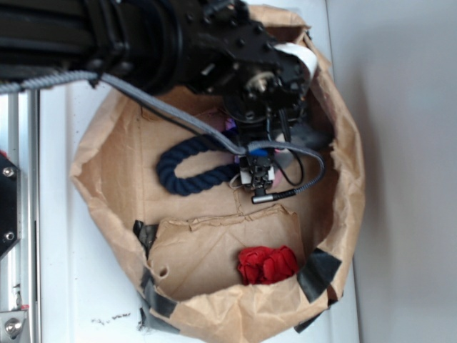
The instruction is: Grab the blue rope.
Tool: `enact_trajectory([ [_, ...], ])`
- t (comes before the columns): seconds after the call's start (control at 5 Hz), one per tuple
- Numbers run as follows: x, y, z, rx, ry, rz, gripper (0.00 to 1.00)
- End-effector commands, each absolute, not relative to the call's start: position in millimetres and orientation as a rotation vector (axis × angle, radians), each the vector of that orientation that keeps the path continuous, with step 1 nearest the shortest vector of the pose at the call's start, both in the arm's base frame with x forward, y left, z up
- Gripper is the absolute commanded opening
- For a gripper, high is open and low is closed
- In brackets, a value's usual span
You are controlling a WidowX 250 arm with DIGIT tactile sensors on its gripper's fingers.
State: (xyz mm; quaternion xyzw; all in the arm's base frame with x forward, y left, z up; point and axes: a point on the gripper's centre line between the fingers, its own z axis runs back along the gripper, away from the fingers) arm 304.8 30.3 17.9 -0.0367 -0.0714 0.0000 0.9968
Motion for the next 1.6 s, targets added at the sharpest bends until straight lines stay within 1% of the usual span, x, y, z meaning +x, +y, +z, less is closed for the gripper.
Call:
enact_trajectory([
  [0.0,310,30,13,-0.047,-0.145,-0.072,0.00],
  [1.0,311,30,9,-0.016,-0.210,-0.103,0.00],
  [1.2,312,36,24,-0.057,-0.269,-0.051,0.00],
  [1.4,289,42,74,-0.113,-0.408,-0.041,0.00],
])
